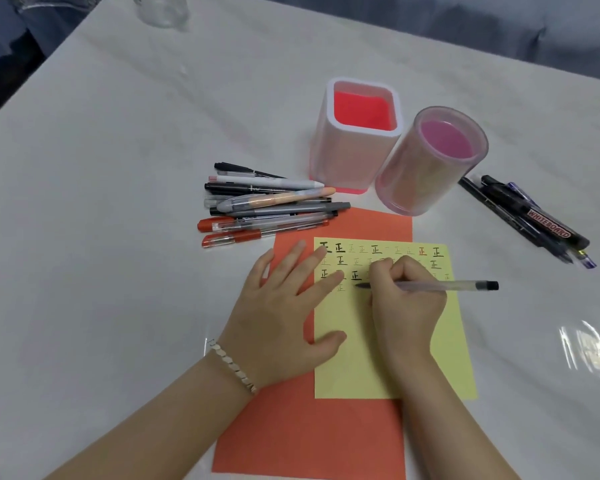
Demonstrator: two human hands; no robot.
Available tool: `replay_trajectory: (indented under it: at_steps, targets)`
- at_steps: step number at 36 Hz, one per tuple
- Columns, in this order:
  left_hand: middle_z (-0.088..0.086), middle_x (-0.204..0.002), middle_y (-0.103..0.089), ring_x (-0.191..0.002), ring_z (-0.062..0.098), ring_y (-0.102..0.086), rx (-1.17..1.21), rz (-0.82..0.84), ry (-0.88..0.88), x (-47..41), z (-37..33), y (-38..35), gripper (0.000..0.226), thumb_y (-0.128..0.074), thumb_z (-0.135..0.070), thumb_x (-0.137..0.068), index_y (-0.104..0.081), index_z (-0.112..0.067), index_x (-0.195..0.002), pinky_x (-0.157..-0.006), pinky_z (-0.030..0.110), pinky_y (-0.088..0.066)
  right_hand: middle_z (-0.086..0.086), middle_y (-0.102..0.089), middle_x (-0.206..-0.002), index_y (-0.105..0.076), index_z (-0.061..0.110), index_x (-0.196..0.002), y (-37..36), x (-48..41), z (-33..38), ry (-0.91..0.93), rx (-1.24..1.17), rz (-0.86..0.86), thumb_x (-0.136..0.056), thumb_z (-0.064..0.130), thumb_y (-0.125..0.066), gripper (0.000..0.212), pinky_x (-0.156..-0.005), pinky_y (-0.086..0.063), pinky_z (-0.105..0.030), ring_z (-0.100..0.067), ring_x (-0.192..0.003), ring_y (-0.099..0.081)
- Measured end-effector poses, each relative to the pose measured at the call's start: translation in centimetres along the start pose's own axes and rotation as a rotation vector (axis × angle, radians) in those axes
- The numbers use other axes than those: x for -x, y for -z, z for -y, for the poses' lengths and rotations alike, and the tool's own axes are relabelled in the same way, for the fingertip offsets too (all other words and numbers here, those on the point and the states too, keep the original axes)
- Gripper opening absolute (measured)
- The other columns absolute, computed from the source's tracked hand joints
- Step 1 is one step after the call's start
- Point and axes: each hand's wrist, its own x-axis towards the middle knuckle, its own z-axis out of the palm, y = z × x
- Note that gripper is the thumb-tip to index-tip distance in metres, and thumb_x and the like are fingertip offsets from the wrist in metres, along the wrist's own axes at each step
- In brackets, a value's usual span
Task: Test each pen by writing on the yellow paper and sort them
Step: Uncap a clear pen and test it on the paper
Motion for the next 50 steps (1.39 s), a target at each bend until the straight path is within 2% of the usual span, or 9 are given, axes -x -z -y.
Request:
replay_trajectory:
  at_steps: [3, 11, 15, 20, 24, 32, 40, 45, 50]
  targets:
    - [-0.004, -0.144, -0.039, -0.138, 0.015, -0.023, 0.007, -0.007, 0.003, 0.03, -0.03, -0.01, 0.064, -0.047, -0.06, -0.069, -0.052, -0.033, -0.127, -0.111, 0.044, -0.013, -0.011, -0.034, -0.047, -0.03, 0.006, -0.047, -0.05, -0.05, -0.05, 0.008, 0.002, 0.005, -0.07, 0.016, -0.05, 0.032, -0.047, -0.028, -0.019, -0.013, -0.048, -0.031]
    - [-0.005, -0.145, -0.037, -0.138, 0.014, -0.022, -0.003, 0.001, 0.002, 0.01, 0.0, 0.02, 0.064, -0.047, -0.06, -0.07, -0.051, -0.034, -0.128, -0.11, 0.045, -0.013, -0.013, -0.033, -0.047, -0.029, 0.007, -0.047, 0.0, -0.17, -0.2, 0.042, 0.028, 0.026, -0.069, 0.016, -0.05, 0.032, -0.048, -0.027, -0.021, -0.014, -0.048, -0.031]
    - [-0.005, -0.145, -0.037, -0.138, 0.014, -0.021, -0.006, 0.005, 0.007, -0.01, -0.03, 0.04, 0.064, -0.046, -0.06, -0.07, -0.051, -0.034, -0.128, -0.11, 0.044, -0.012, 0.004, -0.028, -0.042, -0.028, 0.015, -0.045, -0.07, -0.17, -0.32, 0.052, 0.049, 0.028, -0.069, 0.016, -0.05, 0.032, -0.046, -0.025, -0.015, -0.008, -0.045, -0.026]
    - [-0.005, -0.145, -0.037, -0.138, 0.013, -0.02, -0.016, 0.012, 0.007, -0.03, -0.05, 0.01, 0.064, -0.046, -0.061, -0.07, -0.051, -0.034, -0.128, -0.111, 0.043, -0.011, 0.003, -0.026, -0.044, -0.028, 0.013, -0.047, -0.17, -0.13, -0.25, 0.04, 0.036, -0.001, -0.067, 0.015, -0.048, 0.029, -0.046, -0.023, -0.017, -0.008, -0.047, -0.025]
    - [-0.005, -0.145, -0.038, -0.138, 0.014, -0.022, -0.015, -0.001, 0.002, -0.05, -0.03, -0.01, 0.063, -0.047, -0.06, -0.07, -0.052, -0.033, -0.127, -0.111, 0.044, -0.012, -0.007, -0.028, -0.048, -0.028, 0.009, -0.047, 0.03, -0.21, -0.18, 0.027, 0.006, 0.002, -0.068, 0.015, -0.049, 0.03, -0.046, -0.024, -0.021, -0.012, -0.048, -0.027]
    - [-0.004, -0.145, -0.038, -0.138, 0.015, -0.023, -0.025, 0.006, 0.0, -0.04, -0.03, -0.02, 0.064, -0.046, -0.061, -0.071, -0.051, -0.033, -0.128, -0.11, 0.045, -0.014, 0.007, -0.024, -0.04, -0.027, 0.015, -0.045, 0.0, -0.32, -0.38, 0.033, 0.009, 0.032, -0.07, 0.008, -0.053, 0.036, -0.045, -0.023, -0.017, -0.007, -0.045, -0.024]
    - [-0.004, -0.145, -0.038, -0.138, 0.015, -0.023, -0.022, 0.009, 0.002, -0.05, -0.05, 0.04, 0.064, -0.046, -0.061, -0.07, -0.051, -0.033, -0.128, -0.11, 0.045, -0.013, 0.008, -0.023, -0.036, -0.025, 0.015, -0.045, 0.03, -0.4, -0.51, 0.006, -0.011, 0.009, -0.072, -0.007, -0.053, 0.045, -0.044, -0.021, -0.014, -0.006, -0.041, -0.024]
    - [-0.004, -0.145, -0.038, -0.138, 0.014, -0.023, -0.029, 0.015, 0.006, -0.08, -0.05, 0.03, 0.065, -0.046, -0.061, -0.071, -0.051, -0.033, -0.128, -0.11, 0.045, -0.013, 0.009, -0.024, -0.037, -0.025, 0.017, -0.046, -0.03, -0.21, -0.51, 0.039, -0.026, 0.023, -0.069, -0.001, -0.051, 0.04, -0.044, -0.023, -0.013, -0.006, -0.041, -0.025]
    - [-0.005, -0.145, -0.037, -0.138, 0.014, -0.022, -0.028, 0.016, 0.004, -0.07, -0.02, -0.02, 0.064, -0.046, -0.061, -0.07, -0.051, -0.033, -0.128, -0.111, 0.044, -0.012, 0.009, -0.025, -0.035, -0.025, 0.017, -0.045, 0.07, -0.26, -0.49, 0.033, -0.029, 0.01, -0.072, -0.007, -0.053, 0.046, -0.044, -0.023, -0.013, -0.006, -0.041, -0.026]
